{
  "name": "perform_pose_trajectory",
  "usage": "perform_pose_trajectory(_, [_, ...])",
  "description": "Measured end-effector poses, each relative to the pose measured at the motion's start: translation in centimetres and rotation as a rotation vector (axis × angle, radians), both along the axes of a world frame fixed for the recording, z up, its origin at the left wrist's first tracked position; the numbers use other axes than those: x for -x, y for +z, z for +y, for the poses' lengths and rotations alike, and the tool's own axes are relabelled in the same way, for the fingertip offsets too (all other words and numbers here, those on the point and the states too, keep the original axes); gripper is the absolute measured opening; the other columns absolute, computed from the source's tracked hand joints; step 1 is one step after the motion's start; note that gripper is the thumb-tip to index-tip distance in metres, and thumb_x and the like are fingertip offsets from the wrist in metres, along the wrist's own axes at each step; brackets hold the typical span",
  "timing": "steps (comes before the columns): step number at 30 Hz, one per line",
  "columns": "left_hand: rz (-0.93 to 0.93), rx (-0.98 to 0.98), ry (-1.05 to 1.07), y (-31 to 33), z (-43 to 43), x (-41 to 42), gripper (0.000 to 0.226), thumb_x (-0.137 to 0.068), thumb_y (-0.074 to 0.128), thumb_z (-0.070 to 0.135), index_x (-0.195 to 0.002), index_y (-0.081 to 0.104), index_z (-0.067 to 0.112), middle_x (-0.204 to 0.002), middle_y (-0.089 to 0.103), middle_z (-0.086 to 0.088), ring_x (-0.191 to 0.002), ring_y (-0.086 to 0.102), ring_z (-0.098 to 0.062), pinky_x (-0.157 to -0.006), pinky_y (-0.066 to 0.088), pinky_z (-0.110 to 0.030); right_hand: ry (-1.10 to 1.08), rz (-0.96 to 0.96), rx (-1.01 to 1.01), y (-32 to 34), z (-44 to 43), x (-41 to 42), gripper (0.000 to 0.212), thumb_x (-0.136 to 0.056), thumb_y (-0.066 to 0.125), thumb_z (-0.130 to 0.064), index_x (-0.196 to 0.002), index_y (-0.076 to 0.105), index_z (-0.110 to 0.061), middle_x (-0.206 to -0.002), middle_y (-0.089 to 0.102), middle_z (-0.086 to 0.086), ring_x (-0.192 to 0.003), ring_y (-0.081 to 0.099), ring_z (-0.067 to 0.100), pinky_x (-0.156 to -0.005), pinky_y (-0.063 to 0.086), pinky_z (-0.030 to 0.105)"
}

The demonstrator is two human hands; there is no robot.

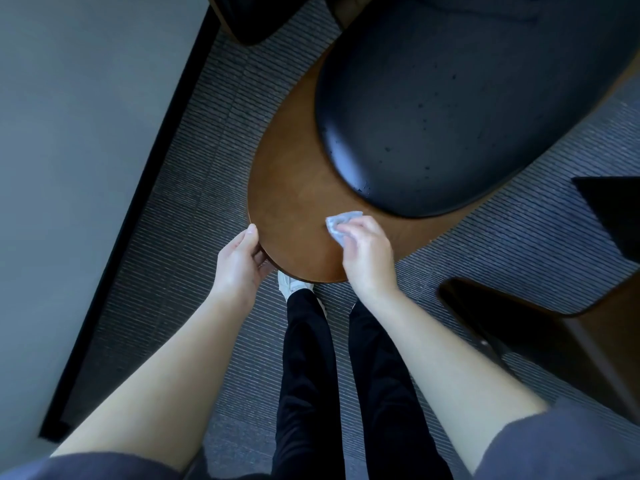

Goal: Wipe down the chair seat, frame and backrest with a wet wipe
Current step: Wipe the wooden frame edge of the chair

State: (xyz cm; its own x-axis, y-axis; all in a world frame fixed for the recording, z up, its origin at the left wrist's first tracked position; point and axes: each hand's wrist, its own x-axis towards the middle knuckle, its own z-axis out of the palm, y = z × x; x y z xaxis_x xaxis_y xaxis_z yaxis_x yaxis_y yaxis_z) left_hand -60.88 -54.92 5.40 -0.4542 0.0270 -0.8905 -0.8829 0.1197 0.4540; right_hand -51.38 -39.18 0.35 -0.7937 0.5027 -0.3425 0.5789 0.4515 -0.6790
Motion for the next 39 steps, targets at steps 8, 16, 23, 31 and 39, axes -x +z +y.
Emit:
perform_pose_trajectory(8, [-0.006,0.016,-0.034,-1.3,0.3,4.2,0.025,-0.103,0.045,0.021,-0.106,0.067,0.01,-0.083,0.072,0.002,-0.07,0.067,-0.01,-0.062,0.054,-0.026,-0.23,-0.093,-0.088,-0.8,0.0,2.7,0.032,-0.089,0.049,0.007,-0.106,0.07,-0.01,-0.112,0.058,-0.009,-0.109,0.057,0.014,-0.096,0.046,0.02])
perform_pose_trajectory(16, [-0.109,0.001,-0.076,-1.5,-0.3,5.9,0.03,-0.101,0.045,0.011,-0.125,0.059,0.0,-0.108,0.071,-0.009,-0.09,0.07,-0.018,-0.068,0.057,-0.028,-0.03,-0.081,-0.077,0.5,-0.4,2.7,0.028,-0.087,0.053,0.004,-0.104,0.072,-0.007,-0.11,0.062,0.003,-0.104,0.059,0.017,-0.089,0.043,0.019])
perform_pose_trajectory(23, [-0.173,0.034,0.003,-2.2,0.3,6.5,0.032,-0.101,0.044,0.011,-0.127,0.058,-0.001,-0.116,0.067,-0.013,-0.093,0.066,-0.023,-0.061,0.057,-0.029,-0.345,-0.233,-0.11,-0.3,0.3,3.1,0.031,-0.091,0.05,0.004,-0.111,0.07,-0.009,-0.118,0.058,0.0,-0.108,0.056,0.021,-0.084,0.033,0.013])
perform_pose_trajectory(31, [-0.138,-0.062,-0.072,-2.4,-0.8,7.1,0.03,-0.101,0.045,0.01,-0.124,0.061,-0.001,-0.108,0.07,-0.01,-0.094,0.068,-0.021,-0.076,0.06,-0.033,-0.128,-0.115,-0.072,-1.8,-1.0,7.6,0.031,-0.089,0.051,0.003,-0.111,0.07,-0.008,-0.12,0.06,0.004,-0.109,0.059,0.021,-0.095,0.049,0.032])
perform_pose_trajectory(39, [-0.109,-0.04,-0.149,-2.6,-0.8,8.1,0.027,-0.101,0.046,0.007,-0.123,0.062,0.005,-0.109,0.072,-0.01,-0.099,0.07,-0.021,-0.082,0.058,-0.035,-0.267,-0.185,-0.08,-1.2,-1.0,7.9,0.029,-0.087,0.052,0.006,-0.107,0.071,-0.005,-0.113,0.059,0.006,-0.102,0.059,0.022,-0.083,0.034,0.01])
